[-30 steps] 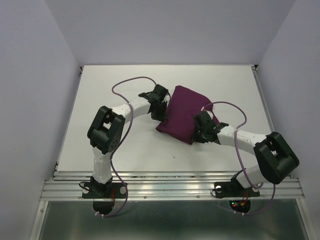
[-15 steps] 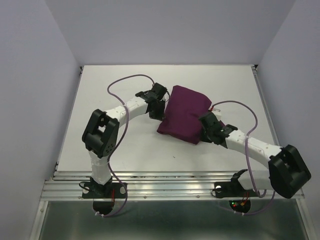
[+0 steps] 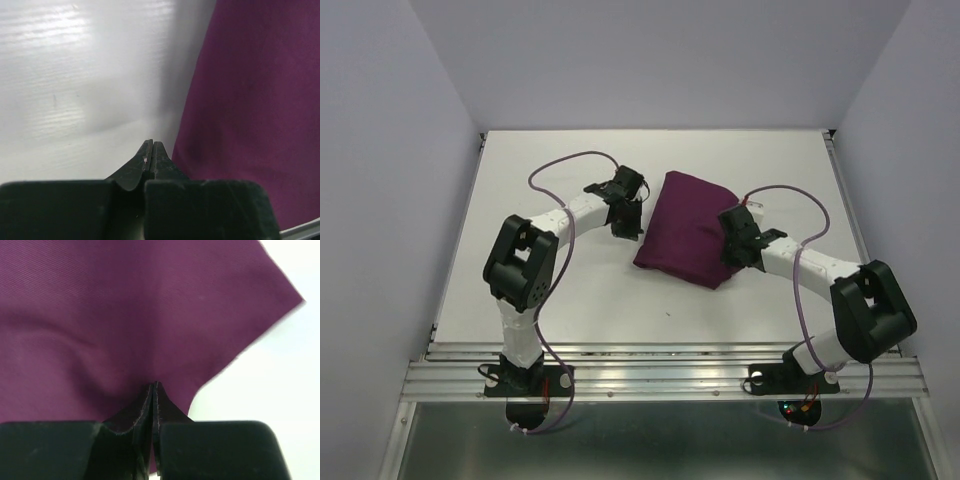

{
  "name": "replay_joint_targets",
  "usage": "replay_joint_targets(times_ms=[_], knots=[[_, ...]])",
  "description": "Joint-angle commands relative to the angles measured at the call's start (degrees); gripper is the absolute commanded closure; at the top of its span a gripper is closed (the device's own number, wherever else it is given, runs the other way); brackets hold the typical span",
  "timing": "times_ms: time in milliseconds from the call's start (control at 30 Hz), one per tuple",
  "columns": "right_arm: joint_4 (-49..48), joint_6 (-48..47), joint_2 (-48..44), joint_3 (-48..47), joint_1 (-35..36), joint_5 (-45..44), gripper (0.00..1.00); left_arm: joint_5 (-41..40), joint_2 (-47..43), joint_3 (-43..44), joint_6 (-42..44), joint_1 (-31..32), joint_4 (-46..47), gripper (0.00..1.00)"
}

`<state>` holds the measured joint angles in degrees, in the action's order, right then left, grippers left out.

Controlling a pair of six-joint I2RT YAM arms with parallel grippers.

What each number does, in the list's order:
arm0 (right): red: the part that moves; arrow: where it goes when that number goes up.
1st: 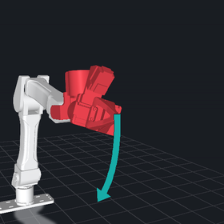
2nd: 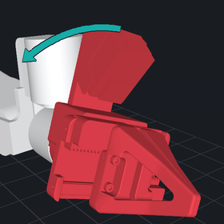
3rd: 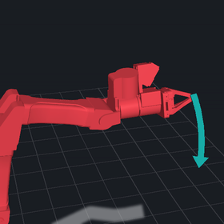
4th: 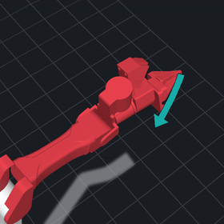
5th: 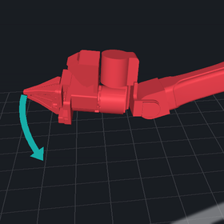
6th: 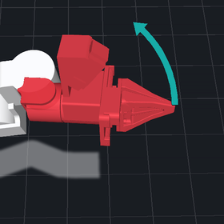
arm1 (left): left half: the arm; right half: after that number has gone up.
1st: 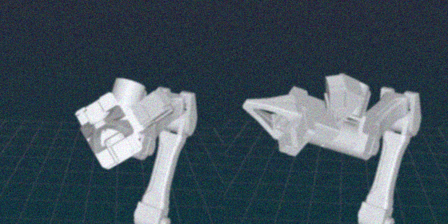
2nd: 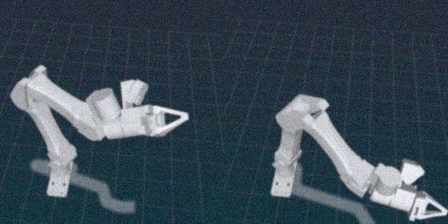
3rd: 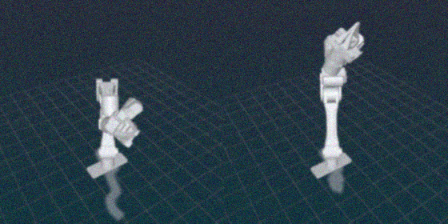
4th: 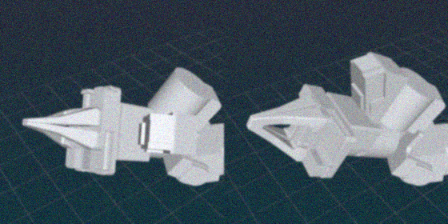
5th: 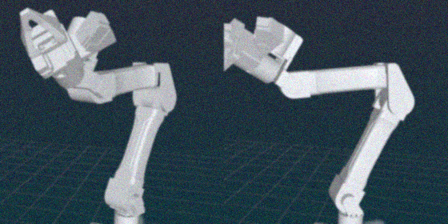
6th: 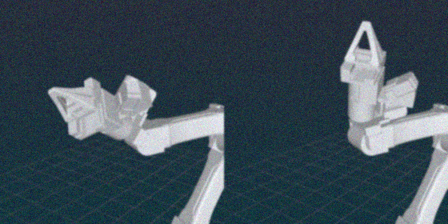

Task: Prepare the surgical pack
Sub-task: Pack the surgical kit at the center of the board.

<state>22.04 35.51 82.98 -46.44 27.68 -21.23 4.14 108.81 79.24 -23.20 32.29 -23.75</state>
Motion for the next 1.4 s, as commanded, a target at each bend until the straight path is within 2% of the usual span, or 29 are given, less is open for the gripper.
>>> replay_joint_targets(times_ms=[0, 233, 367, 467, 567, 667, 733, 800, 833, 900, 967, 1033, 1267, 1367], knots=[[-6.7, -1.9, 3.8, -3.3, -0.4, 5.4, 0.96, 2.6, -0.4, -1.3, -0.2, 2.6, 1.6, 1.0], [-13.5, -2.2, 10.4, -5.9, -0.4, 13.5, 0.98, 4.9, 0.3, -0.1, -2.3, 8.1, 2.6, 1.0], [-15.1, -1.1, 12.1, -7.5, 2.2, 15.3, 0.98, 3.6, -0.9, -0.1, -2.9, 9.8, 1.7, 1.0], [-15.9, 0.0, 13.0, -8.2, 4.0, 16.5, 0.98, -0.3, -2.7, -0.4, -2.4, 9.8, -1.2, 1.0], [-16.9, 0.7, 13.2, -8.0, 4.6, 17.2, 0.98, -7.9, -4.9, 0.0, -0.8, 9.5, -5.7, 1.0], [-17.2, -0.1, 13.3, -8.4, 5.8, 18.0, 0.98, -14.0, -7.1, -0.2, 0.9, 6.9, -9.7, 1.0], [-14.3, -0.6, 13.1, -9.5, 5.8, 14.6, 0.98, -16.7, -8.3, -0.5, 1.8, 5.4, -12.5, 0.99], [-12.3, -1.7, 10.8, -9.7, 5.8, 9.7, 0.97, -23.5, -9.1, -0.5, 2.2, 4.3, -14.1, 0.92], [-11.4, -2.2, 9.5, -9.6, 5.0, 5.5, 0.96, -26.2, -9.7, -0.2, 2.1, 3.1, -15.9, 0.9], [-10.4, -3.1, 4.6, -7.9, 3.0, 4.1, 0.82, -30.5, -10.5, 1.7, 1.8, 1.6, -17.2, 0.87], [-10.5, -2.9, 0.4, -6.5, -1.9, 6.5, 0.76, -30.9, -11.8, 4.7, 2.2, 0.8, -17.6, 0.79], [-11.1, -3.6, -0.2, -6.8, -5.2, 8.7, 0.75, -29.0, -12.4, 7.1, 2.5, 0.8, -16.7, 0.71], [-11.7, -5.8, 12.1, -17.6, -9.0, 10.4, 0.85, -18.2, -9.1, 15.5, 1.3, 4.2, -13.5, 0.72], [-12.6, -5.6, 16.6, -22.4, -9.5, 12.4, 0.86, -16.8, -8.4, 16.2, 0.8, 5.2, -12.7, 0.73]])
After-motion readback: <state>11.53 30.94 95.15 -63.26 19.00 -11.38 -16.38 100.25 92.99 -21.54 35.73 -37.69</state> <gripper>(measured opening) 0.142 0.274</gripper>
